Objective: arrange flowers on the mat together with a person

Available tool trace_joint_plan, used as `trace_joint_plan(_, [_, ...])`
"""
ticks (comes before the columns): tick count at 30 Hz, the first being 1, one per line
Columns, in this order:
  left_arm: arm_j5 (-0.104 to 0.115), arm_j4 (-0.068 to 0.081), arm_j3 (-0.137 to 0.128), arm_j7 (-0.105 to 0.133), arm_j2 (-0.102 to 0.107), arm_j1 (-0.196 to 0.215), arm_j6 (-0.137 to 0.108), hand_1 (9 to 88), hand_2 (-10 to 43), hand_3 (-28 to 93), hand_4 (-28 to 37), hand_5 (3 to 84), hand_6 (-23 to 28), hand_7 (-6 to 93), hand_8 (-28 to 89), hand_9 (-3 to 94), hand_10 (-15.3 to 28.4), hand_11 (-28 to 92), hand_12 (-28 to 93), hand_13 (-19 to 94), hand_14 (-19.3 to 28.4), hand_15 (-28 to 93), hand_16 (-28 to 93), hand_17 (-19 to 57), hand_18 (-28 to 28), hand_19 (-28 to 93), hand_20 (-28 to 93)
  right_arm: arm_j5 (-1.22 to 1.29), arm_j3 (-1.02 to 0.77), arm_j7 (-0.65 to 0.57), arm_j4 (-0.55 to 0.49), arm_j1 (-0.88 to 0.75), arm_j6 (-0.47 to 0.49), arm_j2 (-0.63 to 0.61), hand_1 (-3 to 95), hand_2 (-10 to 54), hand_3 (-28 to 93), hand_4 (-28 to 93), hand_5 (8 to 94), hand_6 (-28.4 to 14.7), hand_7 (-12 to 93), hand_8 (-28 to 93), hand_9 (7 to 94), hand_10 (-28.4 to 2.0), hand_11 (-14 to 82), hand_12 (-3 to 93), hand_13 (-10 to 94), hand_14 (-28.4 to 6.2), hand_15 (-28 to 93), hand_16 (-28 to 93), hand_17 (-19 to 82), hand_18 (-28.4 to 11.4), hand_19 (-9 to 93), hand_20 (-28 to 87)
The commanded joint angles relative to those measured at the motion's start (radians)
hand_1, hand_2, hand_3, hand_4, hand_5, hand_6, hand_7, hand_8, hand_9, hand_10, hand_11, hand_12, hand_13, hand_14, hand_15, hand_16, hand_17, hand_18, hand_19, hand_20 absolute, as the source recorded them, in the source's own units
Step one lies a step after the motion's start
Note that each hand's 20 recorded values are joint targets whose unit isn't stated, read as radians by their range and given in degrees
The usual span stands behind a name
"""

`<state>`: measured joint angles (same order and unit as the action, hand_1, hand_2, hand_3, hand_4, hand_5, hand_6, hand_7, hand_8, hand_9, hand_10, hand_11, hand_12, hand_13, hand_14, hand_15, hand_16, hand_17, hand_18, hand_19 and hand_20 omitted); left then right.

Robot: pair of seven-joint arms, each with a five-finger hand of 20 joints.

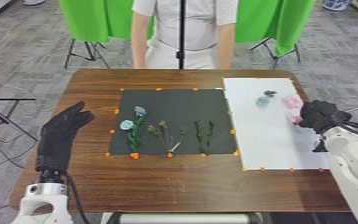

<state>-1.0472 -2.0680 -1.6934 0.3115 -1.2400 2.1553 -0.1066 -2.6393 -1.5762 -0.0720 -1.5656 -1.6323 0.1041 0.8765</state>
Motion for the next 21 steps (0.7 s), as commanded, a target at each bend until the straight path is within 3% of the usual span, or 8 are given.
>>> trace_joint_plan(1, [-0.003, 0.001, -0.007, -0.010, 0.009, 0.008, 0.004, 25.4, -1.3, 64, -18.5, 47.0, 3.8, 13.8, -6, 46.9, 13.5, 22, 16, 38, 17.2, 18, 4, 5.6, 13.1, 10, 18, -0.009, -0.054, -0.063, -0.205, -0.068, 0.045, -0.079, 64.3, -9.5, 55, -28, 82.5, 3.5, 22, 3, 93.7, -6.5, 13.1, 26.7, 94, -2.3, 37, 20, 69, -8.2, 71, 37])
trace_joint_plan(5, [-0.003, 0.005, -0.010, -0.011, 0.018, 0.004, 0.007, 25.3, -1.3, 64, -18.5, 47.0, 3.8, 13.8, -6, 46.8, 13.5, 22, 16, 38, 17.4, 18, 4, 5.6, 13.1, 10, 18, 0.008, -0.020, -0.084, -0.336, -0.051, 0.037, -0.134, 64.5, -9.5, 55, -28, 82.7, 3.2, 22, 3, 93.7, -6.5, 13.8, 26.8, 94, -2.0, 37, 20, 69, -8.0, 72, 36])
trace_joint_plan(9, [-0.002, 0.002, -0.011, -0.005, 0.015, 0.009, -0.001, 25.3, -1.4, 64, -18.6, 47.0, 3.8, 13.7, -6, 46.8, 13.5, 22, 16, 38, 17.3, 18, 4, 5.6, 13.1, 10, 18, 0.042, 0.136, -0.081, -0.402, 0.086, -0.007, -0.157, 64.2, -9.5, 56, -28, 82.9, 3.2, 22, 4, 93.7, -6.7, 13.8, 27.1, 94, -1.7, 38, 20, 69, -7.8, 73, 36])
trace_joint_plan(17, [-0.001, 0.002, -0.002, -0.011, 0.016, 0.010, -0.004, 25.4, -1.3, 64, -18.6, 47.0, 3.8, 13.7, -6, 46.8, 13.5, 22, 16, 38, 17.3, 18, 4, 5.7, 13.1, 10, 18, 0.029, 0.592, -0.004, -0.334, 0.467, -0.093, -0.065, 63.0, -9.5, 57, -28, 83.3, 4.0, 22, 4, 93.7, -6.3, 14.9, 28.1, 94, -1.6, 38, 20, 67, -8.1, 76, 35])
trace_joint_plan(21, [-0.017, 0.004, 0.005, -0.018, 0.014, -0.001, 0.008, 25.1, -1.7, 65, -18.7, 47.0, 3.8, 13.7, -6, 46.8, 13.5, 22, 16, 38, 17.4, 18, 4, 5.8, 13.1, 10, 18, 0.003, 0.736, 0.051, -0.292, 0.540, -0.111, -0.005, 63.0, -9.5, 57, -28, 83.1, 4.0, 22, 4, 93.7, -6.3, 15.3, 28.1, 94, -1.2, 39, 21, 67, -8.1, 77, 34])
